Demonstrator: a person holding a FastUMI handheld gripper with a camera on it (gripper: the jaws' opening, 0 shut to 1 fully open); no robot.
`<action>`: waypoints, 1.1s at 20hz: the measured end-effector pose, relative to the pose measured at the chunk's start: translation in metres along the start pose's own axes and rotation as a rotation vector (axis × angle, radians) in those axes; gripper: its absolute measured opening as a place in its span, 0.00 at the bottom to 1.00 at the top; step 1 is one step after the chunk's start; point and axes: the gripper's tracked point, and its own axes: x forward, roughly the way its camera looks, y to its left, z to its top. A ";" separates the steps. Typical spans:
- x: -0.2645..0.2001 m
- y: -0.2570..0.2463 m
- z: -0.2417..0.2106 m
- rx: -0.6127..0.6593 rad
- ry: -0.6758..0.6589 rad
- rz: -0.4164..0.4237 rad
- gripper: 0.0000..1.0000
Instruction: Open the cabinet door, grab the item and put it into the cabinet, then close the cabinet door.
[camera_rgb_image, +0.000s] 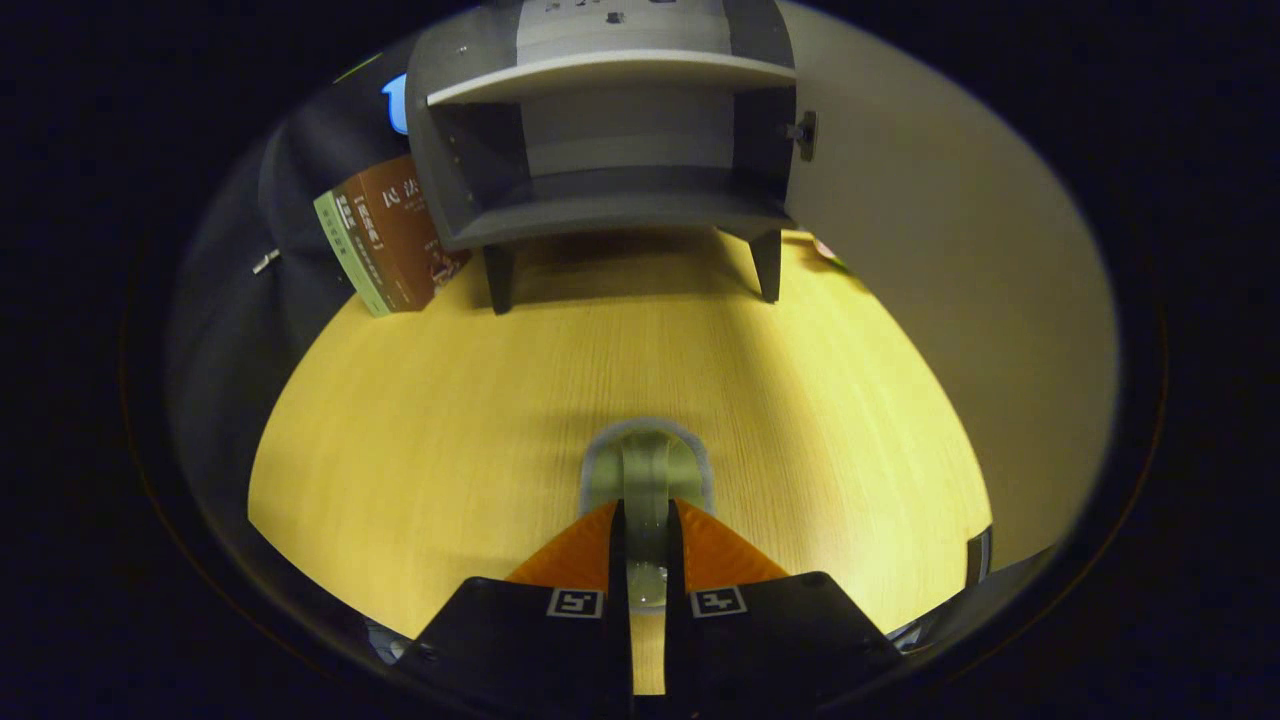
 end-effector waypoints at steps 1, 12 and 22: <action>-0.012 0.003 0.015 0.004 -0.023 0.013 0.17; -0.133 0.034 0.199 0.013 -0.279 0.097 0.17; -0.143 0.068 0.358 0.032 -0.416 0.147 0.17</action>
